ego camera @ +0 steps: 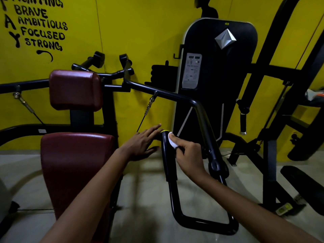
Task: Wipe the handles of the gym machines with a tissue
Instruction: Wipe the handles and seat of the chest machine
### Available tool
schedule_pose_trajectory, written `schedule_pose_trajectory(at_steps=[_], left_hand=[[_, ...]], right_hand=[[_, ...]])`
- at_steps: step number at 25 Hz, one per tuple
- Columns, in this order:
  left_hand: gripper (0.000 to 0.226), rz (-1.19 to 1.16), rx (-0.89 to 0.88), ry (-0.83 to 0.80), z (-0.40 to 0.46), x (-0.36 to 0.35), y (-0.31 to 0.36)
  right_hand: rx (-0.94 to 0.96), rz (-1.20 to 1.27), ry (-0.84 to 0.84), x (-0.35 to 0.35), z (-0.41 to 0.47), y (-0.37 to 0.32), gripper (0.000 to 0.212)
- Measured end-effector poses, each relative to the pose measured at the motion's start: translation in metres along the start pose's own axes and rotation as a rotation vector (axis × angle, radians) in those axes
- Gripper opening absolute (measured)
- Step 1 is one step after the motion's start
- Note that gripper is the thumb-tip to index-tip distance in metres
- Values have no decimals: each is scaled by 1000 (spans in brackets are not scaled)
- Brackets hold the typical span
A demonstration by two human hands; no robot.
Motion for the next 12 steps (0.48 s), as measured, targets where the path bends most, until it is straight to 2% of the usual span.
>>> schedule_pose_trajectory(at_steps=[6, 12], left_hand=[[85, 16, 20, -10, 0, 1, 1], [87, 41, 36, -39, -1, 1, 2]], right_hand=[[13, -11, -20, 4, -14, -2, 41], [0, -5, -21, 8, -31, 1, 41]])
Point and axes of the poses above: each hand's wrist, its own z-axis towards the middle knuckle, its own x-axis out of the back of the hand, y = z × x, the point moved 6 cm from there along z, towards the middle knuckle, and after that the axes turned 11 degrees about -x, right-handed, at the moved point
